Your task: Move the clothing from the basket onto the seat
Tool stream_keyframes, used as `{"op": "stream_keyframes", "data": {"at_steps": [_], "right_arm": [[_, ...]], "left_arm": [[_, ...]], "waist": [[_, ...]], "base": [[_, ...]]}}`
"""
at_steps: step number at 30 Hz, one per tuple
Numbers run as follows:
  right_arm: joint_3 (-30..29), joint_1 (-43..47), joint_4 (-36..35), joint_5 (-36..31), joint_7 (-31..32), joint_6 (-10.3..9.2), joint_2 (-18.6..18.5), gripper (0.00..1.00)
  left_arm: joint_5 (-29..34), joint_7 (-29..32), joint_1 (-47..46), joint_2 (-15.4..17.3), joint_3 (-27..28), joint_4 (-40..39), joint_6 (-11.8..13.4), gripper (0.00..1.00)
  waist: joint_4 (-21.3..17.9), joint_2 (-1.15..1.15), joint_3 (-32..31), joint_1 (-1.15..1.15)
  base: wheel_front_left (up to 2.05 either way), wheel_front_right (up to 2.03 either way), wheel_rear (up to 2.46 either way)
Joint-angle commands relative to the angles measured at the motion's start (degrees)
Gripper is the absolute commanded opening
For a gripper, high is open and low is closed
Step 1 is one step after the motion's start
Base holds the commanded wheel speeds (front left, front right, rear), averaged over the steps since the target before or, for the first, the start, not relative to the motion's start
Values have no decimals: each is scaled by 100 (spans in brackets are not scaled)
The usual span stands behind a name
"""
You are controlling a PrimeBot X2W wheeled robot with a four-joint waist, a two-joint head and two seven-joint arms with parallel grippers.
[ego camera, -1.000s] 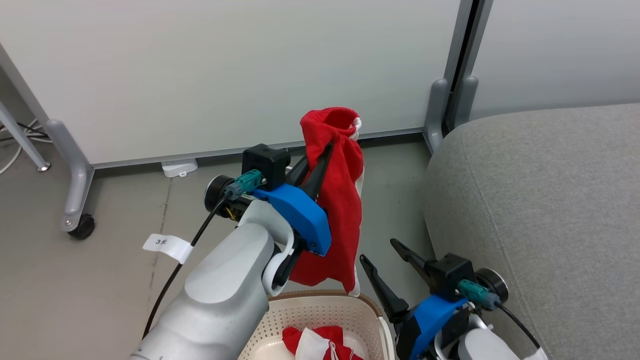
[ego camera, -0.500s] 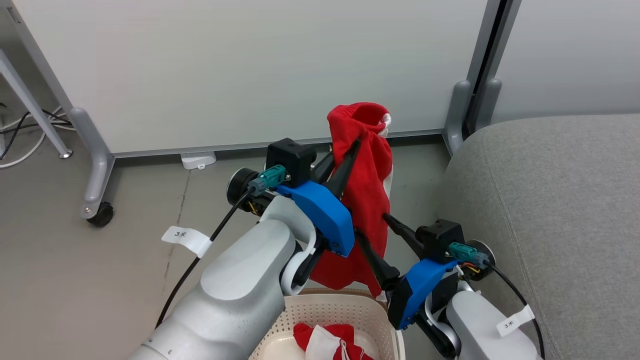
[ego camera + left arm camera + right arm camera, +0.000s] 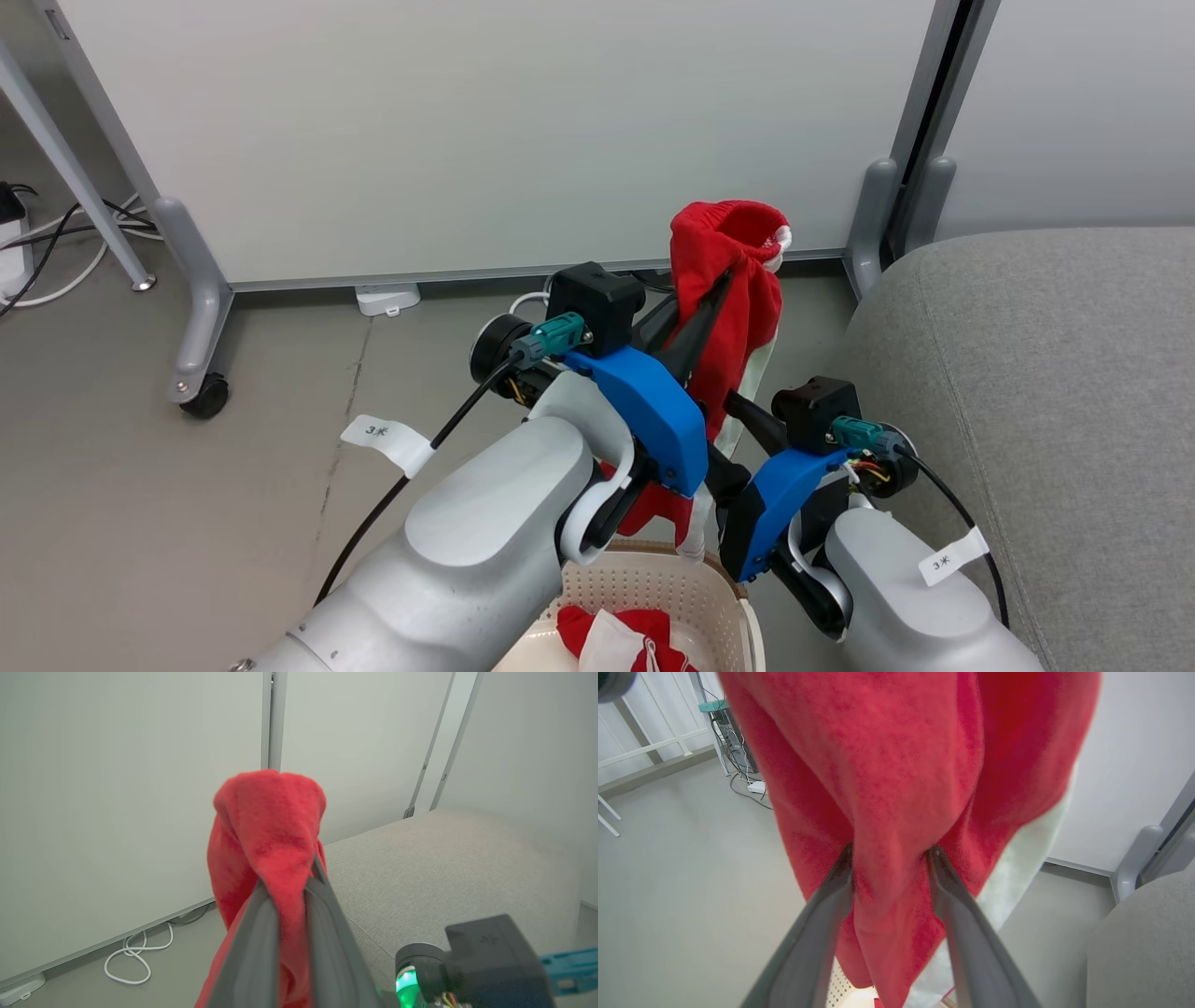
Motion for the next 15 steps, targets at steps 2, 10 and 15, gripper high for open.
{"op": "stream_keyframes", "data": {"at_steps": [2,10,15], "right_arm": [[123,-137,117,125,-45,1,-12,0],[337,-236,313,322,-126,1,-12,0],[429,-283,399,415,-165,1,-12,0]], "left_arm": [[-58,-47,-105,5,-47,4,37,0],[-149,-126,-145,5,-137,137,77,0],[-193,-171,-174,5,-156,276,69,0]], "waist": [[-1,0,-15,0],[-64,0,-61,0],[-98,0,-74,0]], "base": [[0,0,0],[0,0,0],[0,0,0]]}}
